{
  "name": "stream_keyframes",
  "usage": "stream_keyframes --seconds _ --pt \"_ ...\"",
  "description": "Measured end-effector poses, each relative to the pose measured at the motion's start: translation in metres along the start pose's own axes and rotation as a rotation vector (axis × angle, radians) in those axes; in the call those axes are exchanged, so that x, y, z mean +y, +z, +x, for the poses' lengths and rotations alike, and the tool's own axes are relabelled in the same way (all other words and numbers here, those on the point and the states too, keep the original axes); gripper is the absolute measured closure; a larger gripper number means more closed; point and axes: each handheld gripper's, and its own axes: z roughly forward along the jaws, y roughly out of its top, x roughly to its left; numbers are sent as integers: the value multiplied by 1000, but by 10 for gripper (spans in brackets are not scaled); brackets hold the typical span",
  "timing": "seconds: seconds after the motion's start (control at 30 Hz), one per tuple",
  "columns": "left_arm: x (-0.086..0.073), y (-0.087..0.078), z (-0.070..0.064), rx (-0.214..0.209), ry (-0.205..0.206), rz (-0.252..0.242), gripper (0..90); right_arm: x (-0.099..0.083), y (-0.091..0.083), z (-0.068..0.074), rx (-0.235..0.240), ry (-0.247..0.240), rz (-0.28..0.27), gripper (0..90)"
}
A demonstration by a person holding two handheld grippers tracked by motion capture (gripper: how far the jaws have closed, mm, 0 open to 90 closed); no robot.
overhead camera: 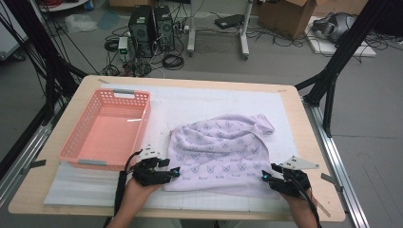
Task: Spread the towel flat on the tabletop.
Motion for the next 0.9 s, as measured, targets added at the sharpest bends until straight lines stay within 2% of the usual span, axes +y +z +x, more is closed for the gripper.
stream_keyframes --seconds 0.07,0.13,0.2,0.27,0.3,0.33,0.37,0.43,0.53,0.6,0.67,0.7,0.77,0.8,0.87,0.9 --pt "4 8 -5 23 47 4 431 1 7 2 8 -1 12 499" --pt "6 14 -10 60 115 21 445 0 13 3 14 -16 27 496" --pt "6 16 -15 125 195 18 584 -2 14 4 15 -11 15 506" --pt "7 16 -12 123 159 16 747 -3 15 2 30 -19 8 581" --pt "9 16 -9 111 139 21 840 -2 15 0 45 -18 5 694" --pt "11 17 -6 101 113 23 852 -2 15 -2 51 -19 5 773" --pt "12 17 -5 106 105 25 857 -1 16 -3 55 -8 9 808" --pt "16 19 -4 142 119 27 859 1 17 -5 58 -9 6 853" --pt "26 22 1 176 101 -9 860 3 20 -5 25 -14 -5 865" --pt "33 24 5 199 102 -47 860 5 23 -7 0 -9 -25 872" --pt "39 27 10 218 109 -63 861 8 27 -12 -33 1 -41 876" --pt "41 28 12 220 102 -70 860 10 28 -15 -41 15 -56 875" --pt "40 30 14 213 55 -77 843 11 29 -17 -40 39 -80 866" --pt "39 30 13 212 53 -81 802 11 29 -17 -36 43 -92 851" --pt "34 25 10 183 46 -103 671 10 22 -16 -28 50 -122 748" --pt "31 22 8 166 55 -111 636 10 17 -16 -21 62 -139 723"
